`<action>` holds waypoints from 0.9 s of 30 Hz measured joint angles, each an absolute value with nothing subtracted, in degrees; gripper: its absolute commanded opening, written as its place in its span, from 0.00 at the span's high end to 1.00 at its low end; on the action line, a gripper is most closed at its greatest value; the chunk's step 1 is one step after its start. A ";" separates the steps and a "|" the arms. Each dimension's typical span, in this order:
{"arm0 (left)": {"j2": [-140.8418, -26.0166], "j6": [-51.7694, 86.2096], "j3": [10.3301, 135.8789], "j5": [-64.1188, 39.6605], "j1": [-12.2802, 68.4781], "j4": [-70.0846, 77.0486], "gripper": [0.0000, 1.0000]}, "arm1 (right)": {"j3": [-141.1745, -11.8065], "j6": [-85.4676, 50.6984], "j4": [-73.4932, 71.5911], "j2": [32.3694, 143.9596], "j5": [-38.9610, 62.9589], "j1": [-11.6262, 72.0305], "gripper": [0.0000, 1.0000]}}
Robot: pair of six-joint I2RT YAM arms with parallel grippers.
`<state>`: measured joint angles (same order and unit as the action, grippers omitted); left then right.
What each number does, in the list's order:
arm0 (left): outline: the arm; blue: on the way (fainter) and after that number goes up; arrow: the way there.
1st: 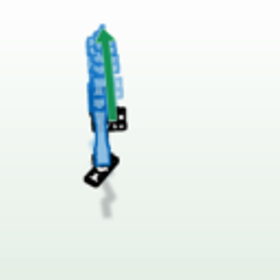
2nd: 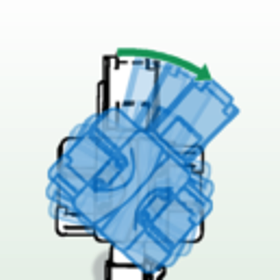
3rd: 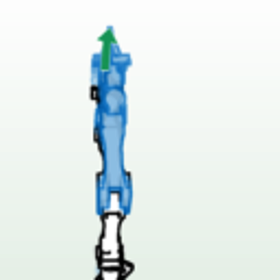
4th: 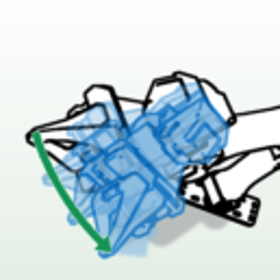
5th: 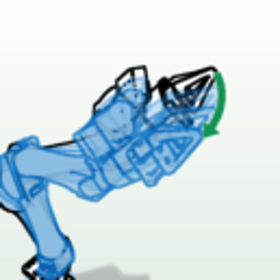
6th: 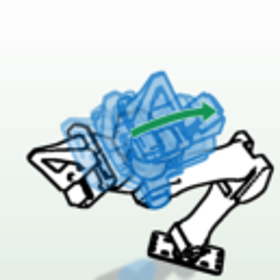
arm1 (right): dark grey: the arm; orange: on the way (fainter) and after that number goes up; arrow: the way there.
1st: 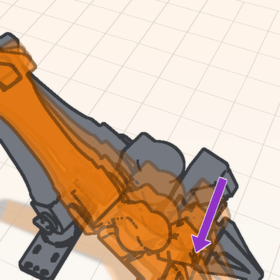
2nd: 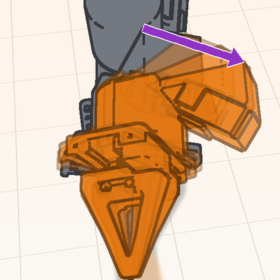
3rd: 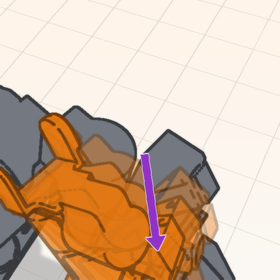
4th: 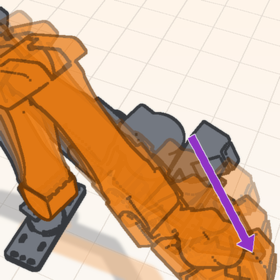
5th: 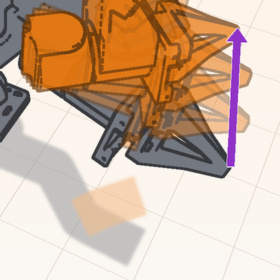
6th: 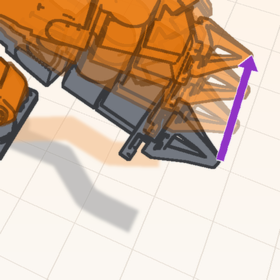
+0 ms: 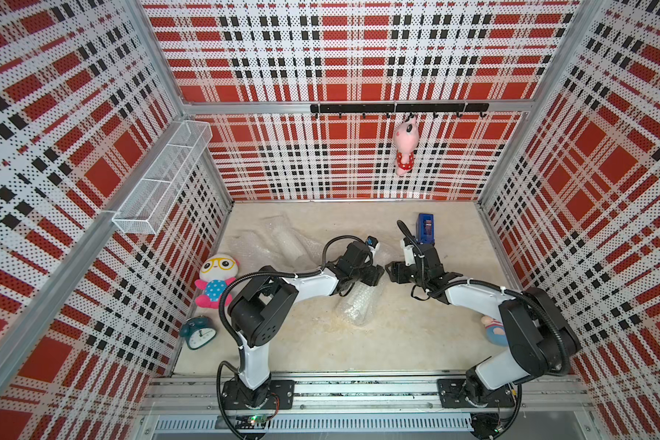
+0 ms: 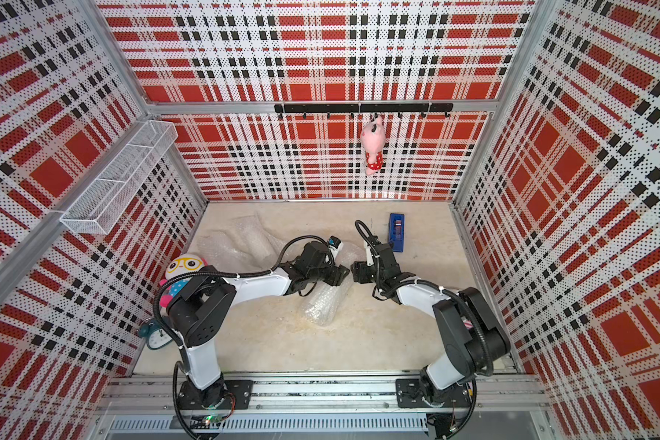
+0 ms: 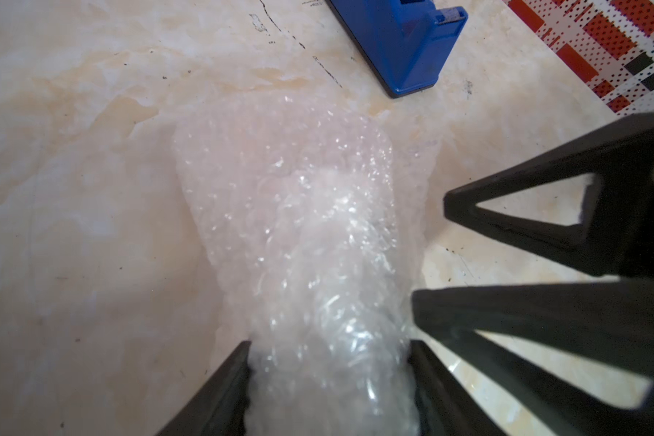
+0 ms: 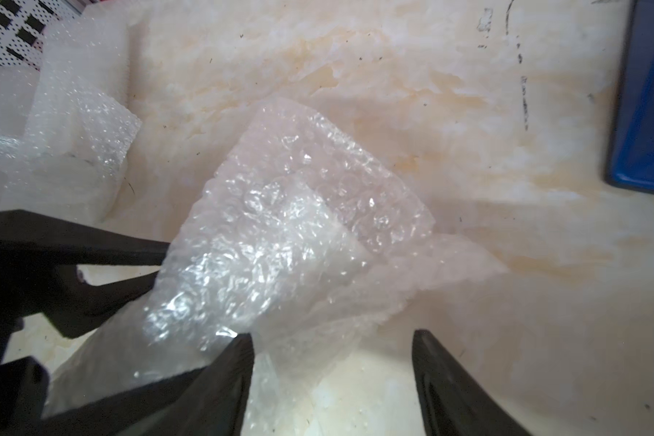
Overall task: Wrap vases in bubble wrap
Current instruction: Stick the tape on the bubble wrap.
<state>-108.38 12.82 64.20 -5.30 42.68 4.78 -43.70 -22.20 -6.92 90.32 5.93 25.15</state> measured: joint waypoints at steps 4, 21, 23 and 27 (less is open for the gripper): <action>-108.38 13.17 64.20 -4.75 42.46 4.60 0.35 | -46.68 -22.15 -5.87 92.42 5.93 25.32 0.30; -108.36 13.82 64.20 -4.71 42.57 4.60 0.36 | -51.64 -22.48 -6.66 95.18 5.87 25.41 0.27; -108.33 14.00 64.20 -4.73 42.52 4.60 0.36 | -50.41 -22.17 -6.28 92.88 5.54 25.43 0.27; -108.31 14.35 64.20 -4.73 42.46 4.58 0.36 | -45.10 -22.06 -6.28 87.00 5.30 25.45 0.29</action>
<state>-108.31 14.35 64.20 -4.73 42.46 4.58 -45.10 -22.06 -6.28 87.00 5.30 25.45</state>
